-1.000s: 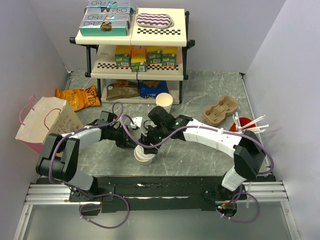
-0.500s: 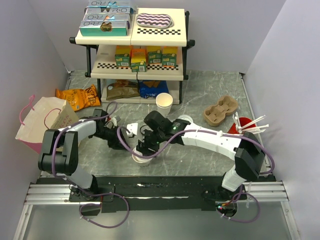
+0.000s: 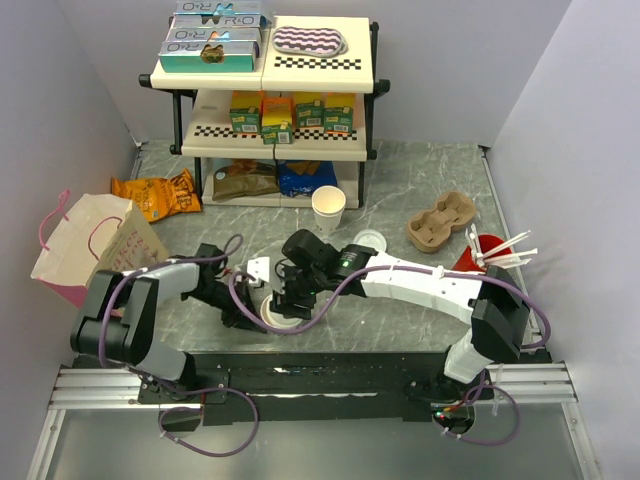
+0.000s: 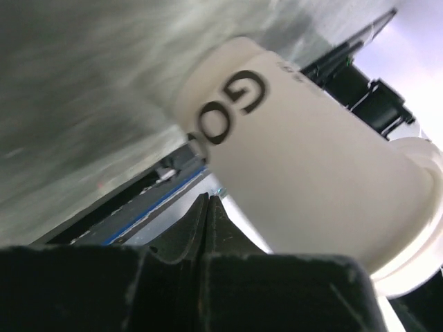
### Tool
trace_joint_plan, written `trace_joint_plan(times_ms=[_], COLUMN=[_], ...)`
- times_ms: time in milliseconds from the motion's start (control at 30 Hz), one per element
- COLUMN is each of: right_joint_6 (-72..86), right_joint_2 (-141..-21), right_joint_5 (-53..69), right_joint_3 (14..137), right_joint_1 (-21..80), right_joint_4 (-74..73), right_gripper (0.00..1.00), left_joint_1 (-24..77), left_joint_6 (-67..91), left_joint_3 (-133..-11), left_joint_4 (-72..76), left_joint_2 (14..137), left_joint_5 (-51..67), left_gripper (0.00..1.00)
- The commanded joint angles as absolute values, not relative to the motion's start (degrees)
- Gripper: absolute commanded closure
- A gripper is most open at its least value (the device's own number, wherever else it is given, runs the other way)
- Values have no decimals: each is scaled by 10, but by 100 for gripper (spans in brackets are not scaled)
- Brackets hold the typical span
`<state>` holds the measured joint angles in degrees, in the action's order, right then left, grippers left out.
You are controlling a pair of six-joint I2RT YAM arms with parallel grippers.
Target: Pack the takeout coffee
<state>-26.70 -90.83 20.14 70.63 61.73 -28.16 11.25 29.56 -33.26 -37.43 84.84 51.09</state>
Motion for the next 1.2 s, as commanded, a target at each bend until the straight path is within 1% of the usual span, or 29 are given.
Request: trace_joint_plan(times_ms=[0, 433, 1167], right_joint_6=[-288, -286, -258], right_joint_2=[-894, -922, -947], right_joint_5=[186, 187, 207], right_joint_3=[734, 765, 774], right_joint_1=[625, 624, 594], right_joint_4=[-288, -303, -319], right_gripper=[34, 34, 35], left_joint_1=[139, 134, 131], left_joint_6=[329, 301, 286], left_joint_3=[-366, -410, -416], left_joint_4=[-320, -311, -308], left_joint_2=[874, 922, 898], left_joint_5=[548, 552, 533], left_gripper=[99, 99, 99])
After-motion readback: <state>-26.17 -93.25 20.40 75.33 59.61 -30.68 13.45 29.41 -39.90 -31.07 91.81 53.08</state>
